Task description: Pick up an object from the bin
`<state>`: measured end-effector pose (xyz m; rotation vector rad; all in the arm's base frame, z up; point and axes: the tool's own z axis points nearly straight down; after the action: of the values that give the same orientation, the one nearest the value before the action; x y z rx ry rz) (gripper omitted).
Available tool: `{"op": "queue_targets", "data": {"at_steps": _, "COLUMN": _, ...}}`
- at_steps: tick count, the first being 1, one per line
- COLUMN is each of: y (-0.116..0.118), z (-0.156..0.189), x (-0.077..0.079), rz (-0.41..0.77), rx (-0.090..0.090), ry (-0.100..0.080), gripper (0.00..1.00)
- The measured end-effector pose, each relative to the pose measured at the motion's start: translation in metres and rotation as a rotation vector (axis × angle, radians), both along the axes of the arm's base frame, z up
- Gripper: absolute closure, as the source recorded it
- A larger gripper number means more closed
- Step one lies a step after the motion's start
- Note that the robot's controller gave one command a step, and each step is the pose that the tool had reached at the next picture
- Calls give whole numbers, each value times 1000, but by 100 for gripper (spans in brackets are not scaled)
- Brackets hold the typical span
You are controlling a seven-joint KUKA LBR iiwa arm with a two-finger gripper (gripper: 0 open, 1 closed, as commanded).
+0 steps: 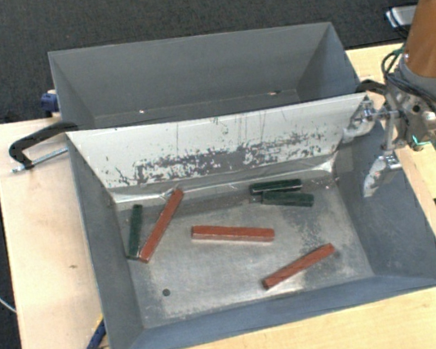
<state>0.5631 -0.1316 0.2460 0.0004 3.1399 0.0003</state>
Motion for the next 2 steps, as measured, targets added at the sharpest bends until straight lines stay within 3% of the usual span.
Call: {"op": "queue_targets", "data": {"at_steps": 2, "y": 12, "z": -123, "x": -19, "rz": 13, "rx": 0, "ry": -2, "gripper": 0}}
